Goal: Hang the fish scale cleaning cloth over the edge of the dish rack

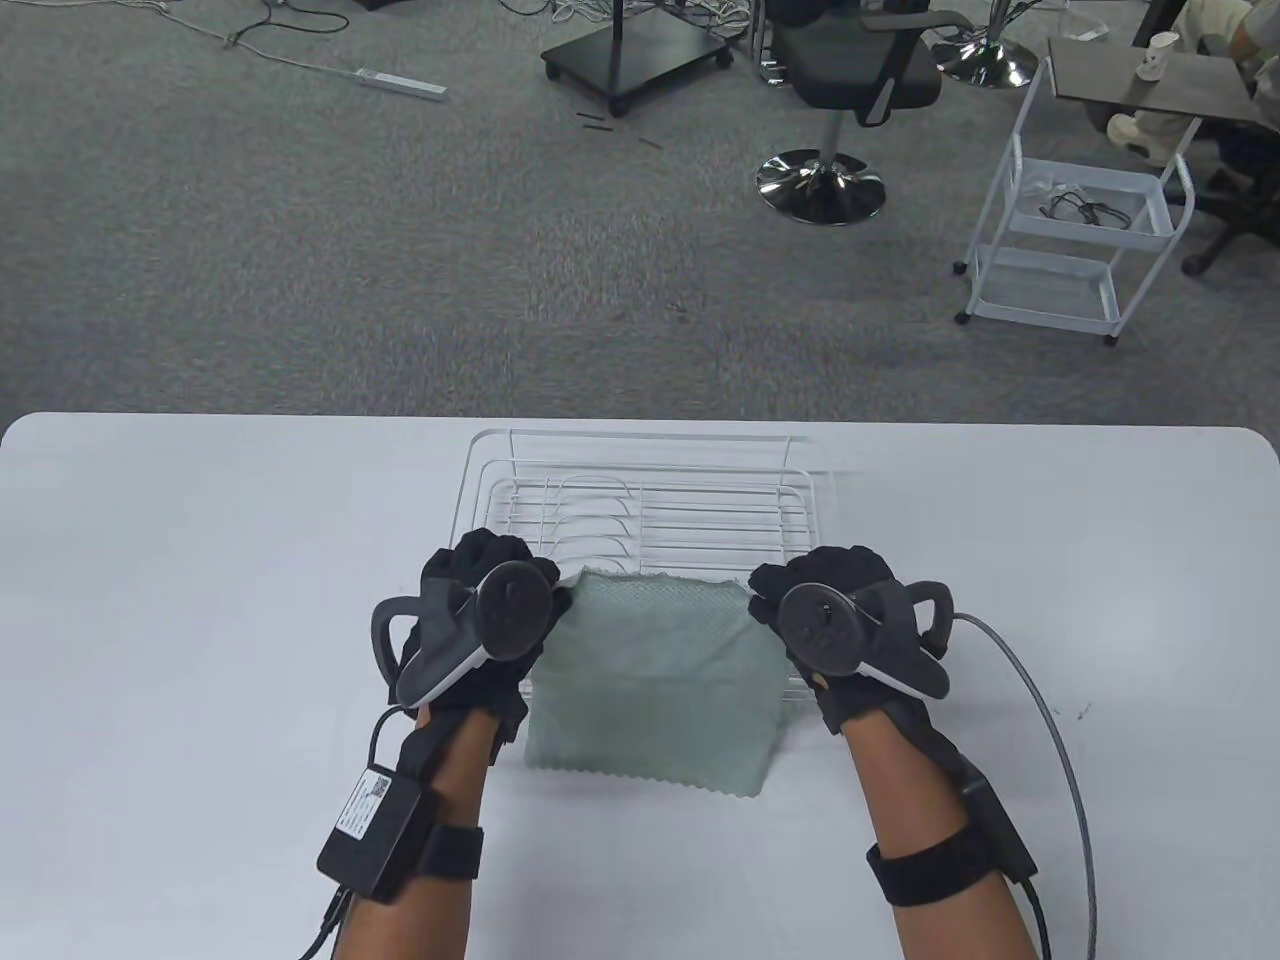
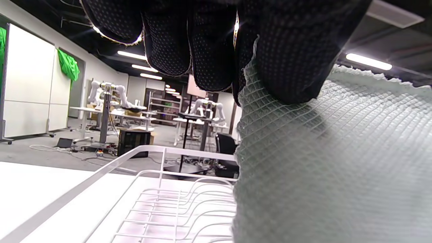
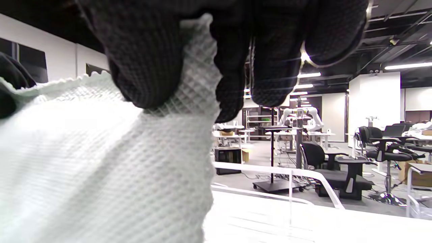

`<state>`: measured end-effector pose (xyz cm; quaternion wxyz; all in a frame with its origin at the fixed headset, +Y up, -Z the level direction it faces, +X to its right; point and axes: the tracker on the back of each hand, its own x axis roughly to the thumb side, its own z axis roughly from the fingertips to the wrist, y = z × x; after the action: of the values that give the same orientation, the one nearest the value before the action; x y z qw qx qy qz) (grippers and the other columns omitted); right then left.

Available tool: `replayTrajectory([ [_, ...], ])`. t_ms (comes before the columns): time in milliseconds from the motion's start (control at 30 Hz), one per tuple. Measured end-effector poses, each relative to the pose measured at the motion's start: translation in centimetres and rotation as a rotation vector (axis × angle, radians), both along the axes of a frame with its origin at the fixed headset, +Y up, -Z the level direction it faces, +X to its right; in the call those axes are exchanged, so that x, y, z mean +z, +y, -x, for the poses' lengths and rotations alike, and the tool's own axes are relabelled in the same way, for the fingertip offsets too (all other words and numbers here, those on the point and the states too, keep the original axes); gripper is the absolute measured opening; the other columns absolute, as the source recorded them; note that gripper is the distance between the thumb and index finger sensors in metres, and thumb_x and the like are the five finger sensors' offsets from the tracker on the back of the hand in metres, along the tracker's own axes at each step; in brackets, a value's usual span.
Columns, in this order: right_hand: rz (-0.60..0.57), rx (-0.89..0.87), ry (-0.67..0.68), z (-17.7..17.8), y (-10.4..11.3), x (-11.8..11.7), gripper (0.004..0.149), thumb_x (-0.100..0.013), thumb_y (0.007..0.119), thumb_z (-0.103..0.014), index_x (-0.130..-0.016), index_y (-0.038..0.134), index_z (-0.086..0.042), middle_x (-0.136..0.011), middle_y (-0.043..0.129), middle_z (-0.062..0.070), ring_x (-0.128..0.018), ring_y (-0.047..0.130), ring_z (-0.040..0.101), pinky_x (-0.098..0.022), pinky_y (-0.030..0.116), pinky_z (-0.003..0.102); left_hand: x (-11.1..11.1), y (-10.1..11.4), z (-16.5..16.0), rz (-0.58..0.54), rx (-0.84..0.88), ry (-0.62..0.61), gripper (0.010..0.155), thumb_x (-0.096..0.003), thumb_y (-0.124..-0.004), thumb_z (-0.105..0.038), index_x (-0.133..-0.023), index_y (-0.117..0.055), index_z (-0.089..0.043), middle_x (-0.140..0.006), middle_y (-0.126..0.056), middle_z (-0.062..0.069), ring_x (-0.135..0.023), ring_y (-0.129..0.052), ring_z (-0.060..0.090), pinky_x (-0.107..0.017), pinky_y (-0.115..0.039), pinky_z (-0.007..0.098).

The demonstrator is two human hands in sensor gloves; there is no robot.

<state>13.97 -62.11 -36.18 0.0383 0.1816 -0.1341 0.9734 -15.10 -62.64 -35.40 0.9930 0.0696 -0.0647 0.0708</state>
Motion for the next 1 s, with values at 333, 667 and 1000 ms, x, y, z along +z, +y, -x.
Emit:
replayTrajectory([
  [333, 0.102, 0.035, -0.021, 0.4, -2.6, -5.1, 0.053, -0.052, 0.088, -0.045, -0.100, 0.076, -0.023, -0.094, 0.088, 0.012, -0.088, 0.084, 0.044, -0.066, 0.067, 0.063, -4.5, -2.6, 0.9, 0.146, -0.019, 0.055, 0.052, -0.0491, -0.093, -0.047, -0.096, -0.091, -0.023, -0.102, -0.084, 0.007, -0.102, -0.078, 0.038, -0.074, -0.061, 0.063],
  [667, -0.046, -0.095, -0.036, -6.1, 0.5, 3.3, 0.054, -0.057, 0.079, -0.045, -0.104, 0.068, -0.022, -0.106, 0.073, 0.015, -0.098, 0.069, 0.046, -0.070, 0.059, 0.066, 3.6, 2.3, 4.9, 0.007, 0.033, 0.094, 0.046, -0.0518, -0.090, -0.045, -0.092, -0.093, -0.023, -0.096, -0.090, 0.005, -0.095, -0.086, 0.037, -0.071, -0.067, 0.062],
  [1000, 0.145, -0.250, -0.177, -14.1, -9.4, 10.7, 0.061, -0.060, 0.072, -0.050, -0.110, 0.061, -0.017, -0.112, 0.061, 0.019, -0.105, 0.052, 0.049, -0.072, 0.048, 0.070, 12.1, -7.9, 6.3, -0.015, 0.198, 0.102, 0.050, -0.0550, -0.081, -0.050, -0.096, -0.090, -0.022, -0.100, -0.087, 0.007, -0.098, -0.082, 0.039, -0.073, -0.064, 0.065],
])
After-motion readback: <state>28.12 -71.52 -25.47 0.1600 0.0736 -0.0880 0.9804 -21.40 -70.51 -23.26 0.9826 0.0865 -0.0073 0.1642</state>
